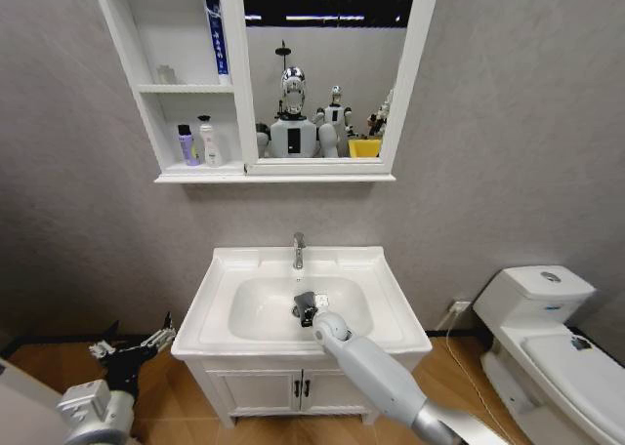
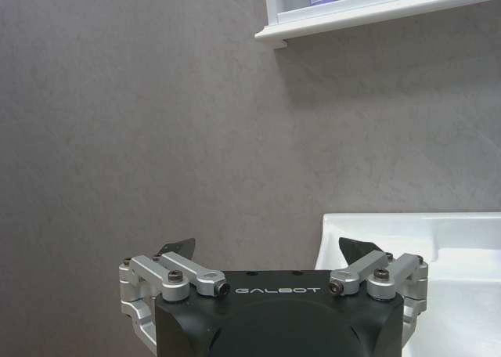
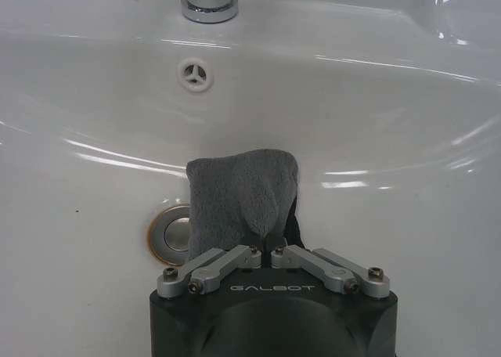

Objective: Move facial cleanser and shampoo from washbasin to cabinet, then wipe washbasin with towel.

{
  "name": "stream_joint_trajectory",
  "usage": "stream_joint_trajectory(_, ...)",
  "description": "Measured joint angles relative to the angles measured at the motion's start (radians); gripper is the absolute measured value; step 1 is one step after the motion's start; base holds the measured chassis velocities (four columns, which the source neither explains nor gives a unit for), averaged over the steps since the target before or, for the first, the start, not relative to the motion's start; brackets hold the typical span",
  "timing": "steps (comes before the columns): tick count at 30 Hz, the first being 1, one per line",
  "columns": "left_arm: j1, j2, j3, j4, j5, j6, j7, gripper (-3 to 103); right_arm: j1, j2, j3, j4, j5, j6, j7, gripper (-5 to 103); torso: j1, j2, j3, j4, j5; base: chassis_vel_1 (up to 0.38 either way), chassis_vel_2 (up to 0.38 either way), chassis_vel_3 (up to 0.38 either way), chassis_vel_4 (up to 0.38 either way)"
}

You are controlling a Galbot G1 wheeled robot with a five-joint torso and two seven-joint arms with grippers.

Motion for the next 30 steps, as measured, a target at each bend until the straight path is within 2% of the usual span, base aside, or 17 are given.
stream_joint_trajectory(19, 0.0, 0.0, 0.0, 0.0, 0.0, 0.0, 0.0, 100, 0.043, 0.145, -0.046, -0.147, -0.048, 0.026, -0.017, 1, 0.0, 0.0, 0.0, 0.0001, -0.0002, 0.0, 0.0, 0.0, 0.0)
stream_joint_trajectory(27, 0.0, 0.0, 0.0, 0.0, 0.0, 0.0, 0.0, 100, 0.048, 0.156, -0.056, -0.139, -0.042, 0.032, -0.015, 1, 0.0, 0.0, 0.0, 0.0003, 0.0, 0.0, 0.0, 0.0, 0.0)
stream_joint_trajectory(30, 0.0, 0.0, 0.0, 0.0, 0.0, 0.0, 0.0, 100, 0.04, 0.132, -0.051, -0.124, -0.041, 0.026, -0.01, 1, 0.0, 0.0, 0.0, 0.0004, 0.0001, 0.0, 0.0, 0.0, 0.0)
